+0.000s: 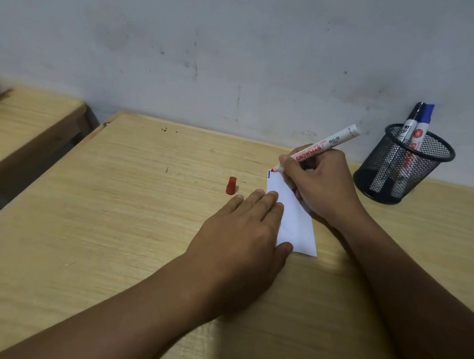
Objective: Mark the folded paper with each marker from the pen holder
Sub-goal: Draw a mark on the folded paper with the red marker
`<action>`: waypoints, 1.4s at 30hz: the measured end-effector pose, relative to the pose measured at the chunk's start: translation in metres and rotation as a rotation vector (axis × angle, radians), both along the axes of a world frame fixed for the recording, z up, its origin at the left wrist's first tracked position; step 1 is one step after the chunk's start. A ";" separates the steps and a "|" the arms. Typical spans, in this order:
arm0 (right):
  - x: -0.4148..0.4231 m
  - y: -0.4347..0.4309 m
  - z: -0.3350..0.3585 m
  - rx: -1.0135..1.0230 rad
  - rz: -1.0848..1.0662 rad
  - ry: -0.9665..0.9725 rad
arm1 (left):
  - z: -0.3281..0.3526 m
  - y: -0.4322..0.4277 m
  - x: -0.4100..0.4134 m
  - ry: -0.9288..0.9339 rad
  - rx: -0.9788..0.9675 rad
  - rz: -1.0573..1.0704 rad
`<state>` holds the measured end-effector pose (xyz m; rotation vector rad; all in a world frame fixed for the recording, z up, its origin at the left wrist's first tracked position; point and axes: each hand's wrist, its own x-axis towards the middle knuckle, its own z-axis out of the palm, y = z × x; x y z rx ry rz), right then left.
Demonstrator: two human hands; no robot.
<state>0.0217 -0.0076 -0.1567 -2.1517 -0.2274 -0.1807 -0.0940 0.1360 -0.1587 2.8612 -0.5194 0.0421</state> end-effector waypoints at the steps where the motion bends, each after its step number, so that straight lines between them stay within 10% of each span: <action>1: 0.000 0.000 -0.001 -0.011 -0.005 0.001 | 0.000 0.000 0.000 0.001 -0.003 0.001; 29: 0.000 -0.003 0.004 0.055 0.089 0.068 | 0.000 0.000 0.000 0.002 -0.004 -0.007; 36: -0.005 -0.010 0.018 0.625 -0.077 0.042 | 0.005 0.002 -0.004 -0.089 -0.090 -0.030; 42: -0.026 -0.015 0.037 0.721 -0.088 0.023 | 0.017 0.023 0.010 -0.510 -0.293 0.255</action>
